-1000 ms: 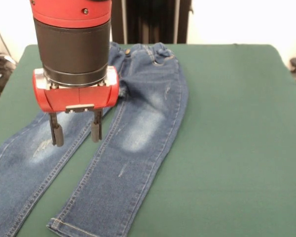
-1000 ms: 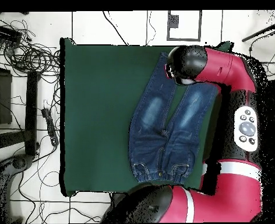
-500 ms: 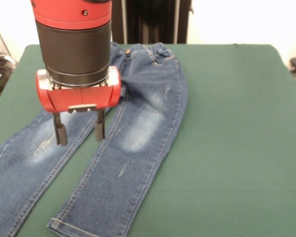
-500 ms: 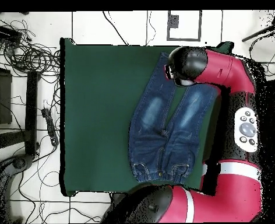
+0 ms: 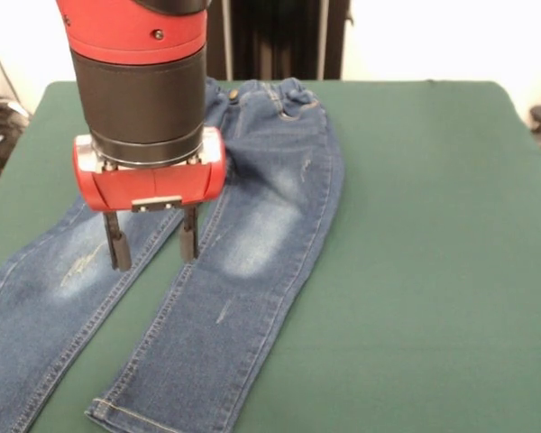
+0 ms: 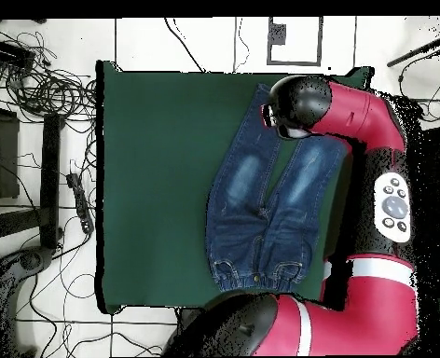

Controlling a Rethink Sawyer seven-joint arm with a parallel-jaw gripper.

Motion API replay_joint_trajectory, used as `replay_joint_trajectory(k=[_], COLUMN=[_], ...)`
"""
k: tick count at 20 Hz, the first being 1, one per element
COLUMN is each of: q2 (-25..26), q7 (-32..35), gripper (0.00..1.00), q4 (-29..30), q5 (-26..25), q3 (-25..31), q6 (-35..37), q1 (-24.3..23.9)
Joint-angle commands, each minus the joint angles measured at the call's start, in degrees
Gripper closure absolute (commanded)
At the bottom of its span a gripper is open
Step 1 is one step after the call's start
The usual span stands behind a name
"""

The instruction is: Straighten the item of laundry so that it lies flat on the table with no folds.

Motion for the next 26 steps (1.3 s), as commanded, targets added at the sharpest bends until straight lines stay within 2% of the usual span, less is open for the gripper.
replay_joint_trajectory(k=[1, 6, 10, 26], q2=[4.18, 4.94, 5.16, 3.86], q7=[11.88, 11.72, 11.3, 12.82], gripper=[0.0, 0.0, 0.0, 0.0], q4=[9.75, 11.51, 12.47, 11.57], q5=[2.3, 1.71, 2.54, 5.63], q3=[3.41, 3.41, 3.98, 2.66], q6=[-6.54, -10.78, -11.24, -5.19], q1=[-0.11, -0.87, -1.48, 0.79])
